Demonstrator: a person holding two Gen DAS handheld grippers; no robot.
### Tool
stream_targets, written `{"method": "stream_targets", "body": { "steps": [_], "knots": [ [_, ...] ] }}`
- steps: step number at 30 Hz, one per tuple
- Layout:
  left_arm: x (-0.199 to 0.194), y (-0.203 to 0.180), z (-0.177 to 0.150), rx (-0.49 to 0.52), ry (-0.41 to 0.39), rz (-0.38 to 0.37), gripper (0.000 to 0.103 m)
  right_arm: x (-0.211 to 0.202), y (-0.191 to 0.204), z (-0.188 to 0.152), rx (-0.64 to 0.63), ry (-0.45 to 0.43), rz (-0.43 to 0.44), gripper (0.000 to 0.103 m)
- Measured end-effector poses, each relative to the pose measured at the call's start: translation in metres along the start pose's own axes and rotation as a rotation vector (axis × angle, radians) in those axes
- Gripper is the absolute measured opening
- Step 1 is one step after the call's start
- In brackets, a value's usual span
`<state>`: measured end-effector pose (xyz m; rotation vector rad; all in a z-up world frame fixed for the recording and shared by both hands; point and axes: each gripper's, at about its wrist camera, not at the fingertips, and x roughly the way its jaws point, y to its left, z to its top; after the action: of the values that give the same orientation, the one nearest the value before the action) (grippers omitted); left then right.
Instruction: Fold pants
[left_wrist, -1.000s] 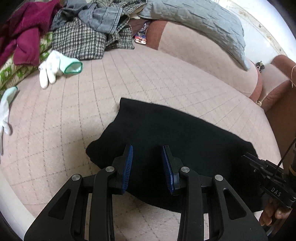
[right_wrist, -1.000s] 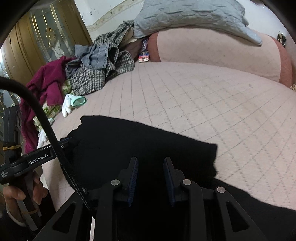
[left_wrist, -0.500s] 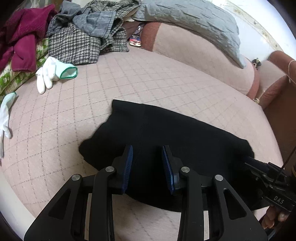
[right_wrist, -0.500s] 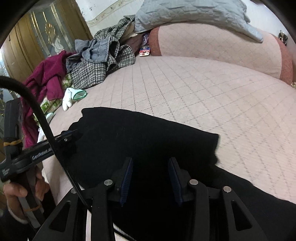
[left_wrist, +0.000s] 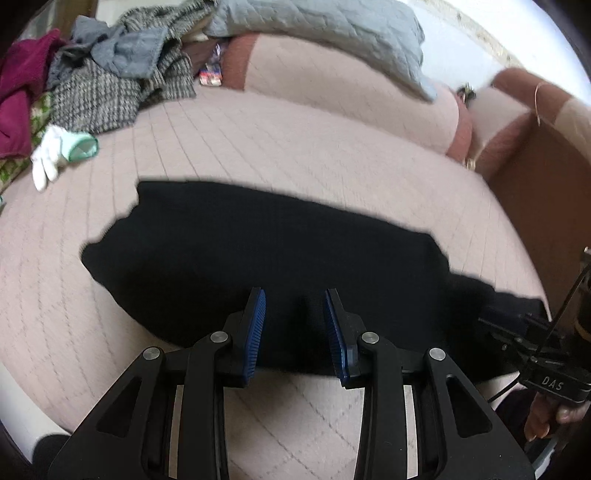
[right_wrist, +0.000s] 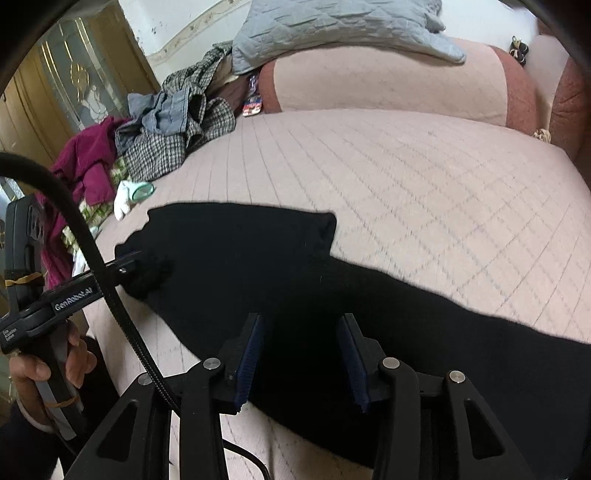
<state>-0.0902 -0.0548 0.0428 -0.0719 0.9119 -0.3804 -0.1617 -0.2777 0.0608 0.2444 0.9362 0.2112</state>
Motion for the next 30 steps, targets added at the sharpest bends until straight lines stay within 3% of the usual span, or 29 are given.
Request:
{"method": "stream_targets", "body": {
  "steps": [6,13,16,20,28,29,30],
  "knots": [
    [0.001,-0.011,-0.017,0.079,0.002,0.051,0.032,0.008,-0.006,-0.017,0.027,0.031,-0.012,0.042],
    [-0.009,-0.008,-0.016,0.084,0.018,0.033,0.032,-0.012,-0.019,-0.021,0.018,0.033,-0.06,0.041],
    [-0.014,-0.021,-0.011,0.094,0.01,-0.032,0.032,-0.039,-0.039,-0.024,0.047,0.006,-0.116,0.042],
    [-0.011,-0.064,-0.007,0.194,0.014,-0.14,0.032,-0.084,-0.076,-0.036,0.133,-0.043,-0.156,0.045],
    [0.036,-0.175,0.002,0.38,0.192,-0.398,0.032,-0.145,-0.139,-0.092,0.279,-0.08,-0.259,0.05],
    [0.042,-0.187,0.003,0.4,0.212,-0.414,0.037,-0.149,-0.147,-0.101,0.309,-0.082,-0.258,0.054],
    [0.048,-0.202,0.004,0.424,0.231,-0.433,0.05,-0.15,-0.155,-0.11,0.339,-0.078,-0.256,0.056]
  ]
}}
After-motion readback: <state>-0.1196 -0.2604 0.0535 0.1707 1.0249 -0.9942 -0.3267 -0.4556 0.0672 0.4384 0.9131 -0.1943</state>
